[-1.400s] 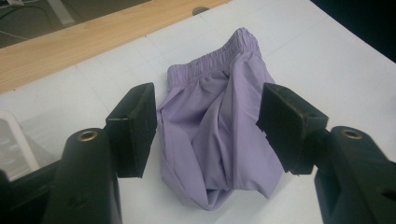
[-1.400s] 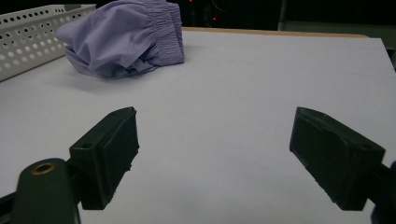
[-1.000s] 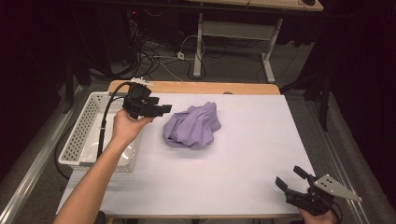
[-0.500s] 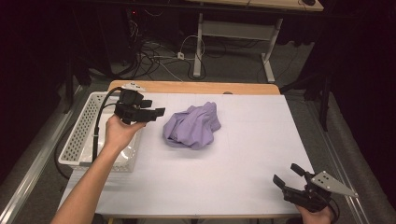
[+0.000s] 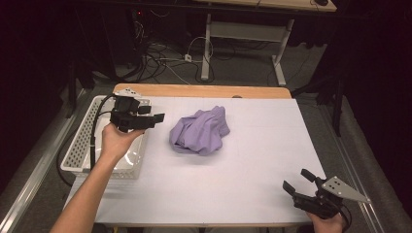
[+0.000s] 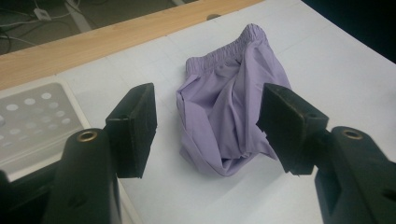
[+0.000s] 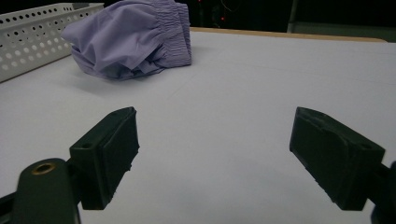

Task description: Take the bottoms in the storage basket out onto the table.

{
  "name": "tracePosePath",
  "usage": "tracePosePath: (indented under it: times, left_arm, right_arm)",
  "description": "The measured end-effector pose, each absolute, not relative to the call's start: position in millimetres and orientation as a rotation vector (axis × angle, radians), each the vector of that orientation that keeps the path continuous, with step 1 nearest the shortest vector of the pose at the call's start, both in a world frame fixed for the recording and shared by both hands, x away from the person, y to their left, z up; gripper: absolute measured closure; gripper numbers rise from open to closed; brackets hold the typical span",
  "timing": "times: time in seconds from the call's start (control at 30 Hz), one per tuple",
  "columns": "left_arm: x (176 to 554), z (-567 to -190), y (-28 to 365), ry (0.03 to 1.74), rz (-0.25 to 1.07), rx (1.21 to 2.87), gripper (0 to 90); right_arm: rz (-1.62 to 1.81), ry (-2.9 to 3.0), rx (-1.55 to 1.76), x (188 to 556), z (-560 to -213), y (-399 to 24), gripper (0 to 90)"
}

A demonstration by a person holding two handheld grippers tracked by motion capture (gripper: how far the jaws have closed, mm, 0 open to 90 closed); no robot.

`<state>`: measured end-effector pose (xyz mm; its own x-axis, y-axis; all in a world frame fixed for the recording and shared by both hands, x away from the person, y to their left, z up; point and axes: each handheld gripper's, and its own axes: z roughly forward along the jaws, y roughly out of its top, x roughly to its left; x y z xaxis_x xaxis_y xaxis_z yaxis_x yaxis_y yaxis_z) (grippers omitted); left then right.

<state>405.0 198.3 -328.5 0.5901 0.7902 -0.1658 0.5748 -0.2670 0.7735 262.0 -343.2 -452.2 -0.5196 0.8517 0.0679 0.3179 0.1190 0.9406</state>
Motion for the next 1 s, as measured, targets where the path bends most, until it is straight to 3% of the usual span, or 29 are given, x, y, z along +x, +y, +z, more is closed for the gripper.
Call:
tracePosePath:
  times: [1.0]
  left_arm:
    - [382,-334,225,1.113,0.360,1.937,35.7]
  right_arm:
    - [1.402,1.890,1.141,261,-452,-344,16.4]
